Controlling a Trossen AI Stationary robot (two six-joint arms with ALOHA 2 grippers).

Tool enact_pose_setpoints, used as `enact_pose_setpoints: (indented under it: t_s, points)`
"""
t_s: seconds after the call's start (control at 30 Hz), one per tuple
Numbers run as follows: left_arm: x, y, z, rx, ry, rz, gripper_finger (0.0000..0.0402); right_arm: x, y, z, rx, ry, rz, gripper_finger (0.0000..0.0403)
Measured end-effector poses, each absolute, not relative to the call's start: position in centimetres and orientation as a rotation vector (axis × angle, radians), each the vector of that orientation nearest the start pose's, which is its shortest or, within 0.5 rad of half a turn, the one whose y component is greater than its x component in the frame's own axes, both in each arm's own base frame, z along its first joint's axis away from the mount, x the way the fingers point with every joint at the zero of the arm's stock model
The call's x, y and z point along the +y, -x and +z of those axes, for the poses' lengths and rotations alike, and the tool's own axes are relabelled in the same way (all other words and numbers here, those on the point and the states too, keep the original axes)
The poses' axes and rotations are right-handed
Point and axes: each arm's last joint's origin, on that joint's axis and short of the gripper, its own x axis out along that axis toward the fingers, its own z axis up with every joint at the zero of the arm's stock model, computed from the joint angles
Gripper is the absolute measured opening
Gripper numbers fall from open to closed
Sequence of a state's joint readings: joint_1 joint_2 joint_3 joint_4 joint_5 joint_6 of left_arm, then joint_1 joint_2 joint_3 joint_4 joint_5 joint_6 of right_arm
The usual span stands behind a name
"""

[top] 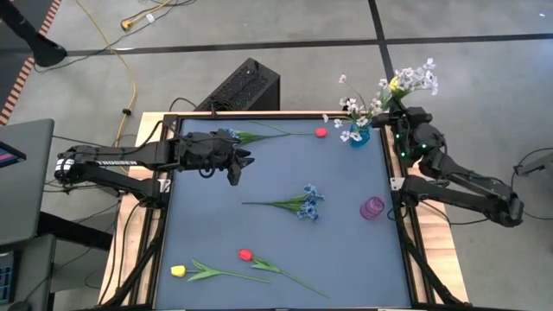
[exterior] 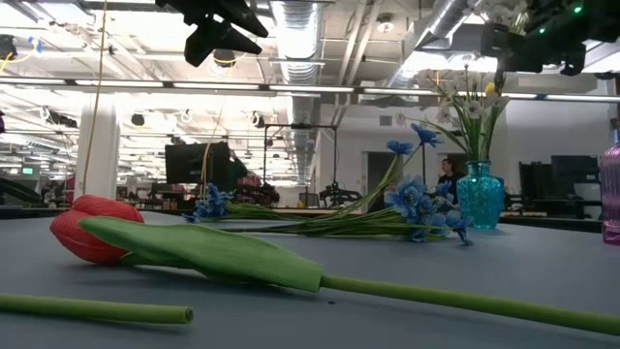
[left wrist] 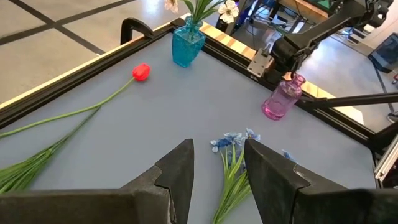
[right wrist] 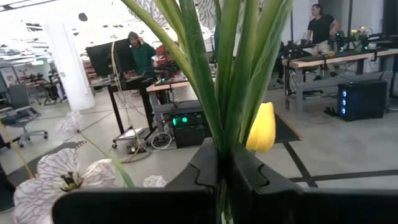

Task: Sort flowers into vase by color
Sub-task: Put the white flowers into the blue vase

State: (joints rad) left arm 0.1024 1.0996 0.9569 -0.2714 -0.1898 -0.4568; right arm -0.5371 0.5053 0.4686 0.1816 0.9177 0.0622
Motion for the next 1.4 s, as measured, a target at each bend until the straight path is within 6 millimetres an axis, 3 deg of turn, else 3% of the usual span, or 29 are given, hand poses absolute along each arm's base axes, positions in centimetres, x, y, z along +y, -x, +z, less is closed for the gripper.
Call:
enact_pose_setpoints:
  t_s: [0.8,1.2,1.4]
  points:
    - [3.0,-23.7,32.4,0.342,0.429,0.378,0.0130,-10.0,-12.2,27.1,-0.031,-0.086,-1.457,0.0043]
    - [3.0,-23.7,32.4,0.343,0.429,0.378,0.0130,-9.8,-12.2,27.2,-0.022,-0.075,-1.446,0.0088]
    - [3.0,-23.7,32.4,0.342,0.429,0.378,0.0130,-9.6,-11.9,27.2,-0.011,-0.068,-1.446,0.0133]
